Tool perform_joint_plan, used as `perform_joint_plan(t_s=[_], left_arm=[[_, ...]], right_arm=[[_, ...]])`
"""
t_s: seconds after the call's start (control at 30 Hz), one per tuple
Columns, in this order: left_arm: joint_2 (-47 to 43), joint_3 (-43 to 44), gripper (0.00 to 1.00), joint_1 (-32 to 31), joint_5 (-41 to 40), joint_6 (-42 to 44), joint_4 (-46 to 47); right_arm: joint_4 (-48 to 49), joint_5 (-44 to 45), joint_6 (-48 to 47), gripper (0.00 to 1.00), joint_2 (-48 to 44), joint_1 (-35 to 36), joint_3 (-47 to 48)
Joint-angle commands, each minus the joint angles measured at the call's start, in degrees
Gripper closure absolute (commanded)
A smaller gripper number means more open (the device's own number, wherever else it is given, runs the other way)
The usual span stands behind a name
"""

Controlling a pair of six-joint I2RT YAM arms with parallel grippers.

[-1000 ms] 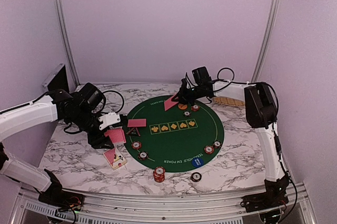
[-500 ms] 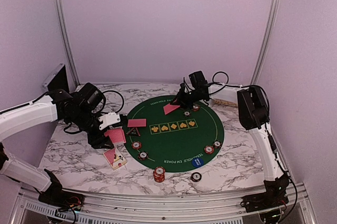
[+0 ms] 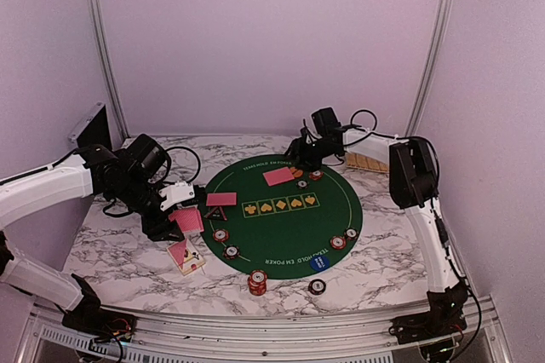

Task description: Distribute texas hold em gaming equipment

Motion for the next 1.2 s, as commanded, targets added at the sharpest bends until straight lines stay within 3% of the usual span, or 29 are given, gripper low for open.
perform_joint_plan(t_s=[0.0, 0.27, 0.63, 1.17], left_arm=[[-1.4, 0.8, 1.0, 0.1, 1.1, -0.2, -0.4], [-1.2, 0.8, 1.0, 0.1, 0.9, -0.2, -0.6], [-0.8, 1.3, 1.0, 0.2, 1.0, -0.2, -0.6], [-1.0, 1.1, 1.0, 0.1, 0.9, -0.2, -0.8]], right_arm=[[-3.3, 6.6, -3.7, 0.36, -5.3, -0.9, 1.6], [-1.3, 5.5, -6.2, 0.32, -10.3, 3.0, -6.3], [2.0, 2.9, -5.4, 0.3, -7.5, 12.2, -10.6], [2.3, 5.2, -4.8, 0.3, 0.2, 9.3, -4.6]])
